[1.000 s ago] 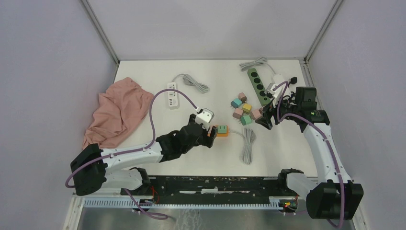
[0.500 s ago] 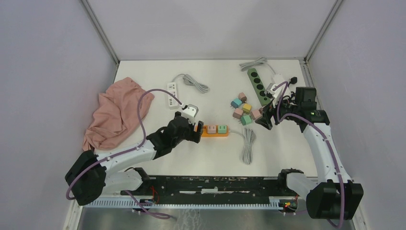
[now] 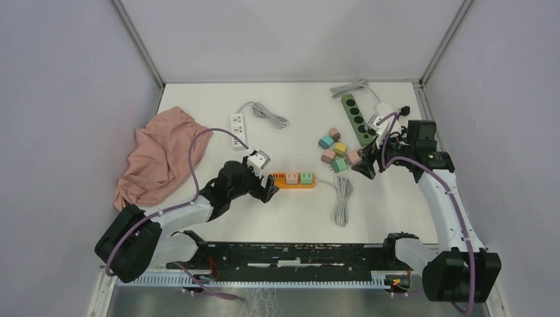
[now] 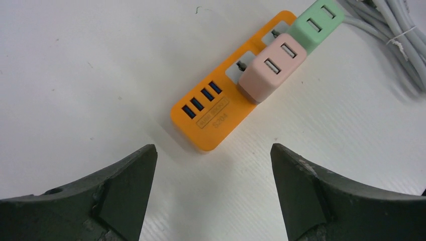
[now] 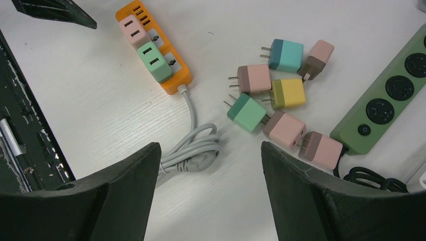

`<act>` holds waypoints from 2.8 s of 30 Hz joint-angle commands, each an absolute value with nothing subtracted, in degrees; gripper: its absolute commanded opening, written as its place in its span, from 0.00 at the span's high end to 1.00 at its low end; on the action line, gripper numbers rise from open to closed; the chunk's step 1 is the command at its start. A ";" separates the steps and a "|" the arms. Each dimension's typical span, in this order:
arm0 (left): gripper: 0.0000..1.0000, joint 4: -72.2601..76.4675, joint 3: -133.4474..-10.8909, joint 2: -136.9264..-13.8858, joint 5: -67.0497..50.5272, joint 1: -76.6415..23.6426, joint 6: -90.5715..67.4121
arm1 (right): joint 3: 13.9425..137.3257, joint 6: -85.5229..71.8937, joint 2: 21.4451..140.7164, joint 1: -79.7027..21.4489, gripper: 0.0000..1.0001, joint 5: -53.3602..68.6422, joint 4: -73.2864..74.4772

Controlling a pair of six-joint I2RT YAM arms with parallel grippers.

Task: Pull the plug off the socket
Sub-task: Move the socket to the center of the board.

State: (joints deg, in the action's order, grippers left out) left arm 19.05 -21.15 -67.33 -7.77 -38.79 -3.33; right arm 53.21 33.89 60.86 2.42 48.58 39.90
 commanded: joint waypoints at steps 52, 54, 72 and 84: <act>0.23 40.30 -19.86 -83.41 -12.66 -49.17 7.14 | 53.55 36.55 60.47 2.75 0.20 54.72 40.41; 0.22 43.26 -18.90 -84.26 -11.22 -49.90 5.97 | 53.47 36.69 60.46 2.74 0.21 54.90 40.44; 0.23 50.19 -19.32 -90.21 -6.86 -52.22 10.16 | 53.27 37.41 60.47 2.79 0.20 55.81 40.79; 0.84 45.28 -21.45 -90.71 -11.12 -52.26 9.95 | 53.18 38.41 60.52 2.78 0.20 56.96 41.36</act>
State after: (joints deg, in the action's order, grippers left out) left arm 45.19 -19.25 -90.08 -8.05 -51.94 8.56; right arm 53.10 37.01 60.86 2.42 54.02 41.30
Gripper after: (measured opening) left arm 0.592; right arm 0.793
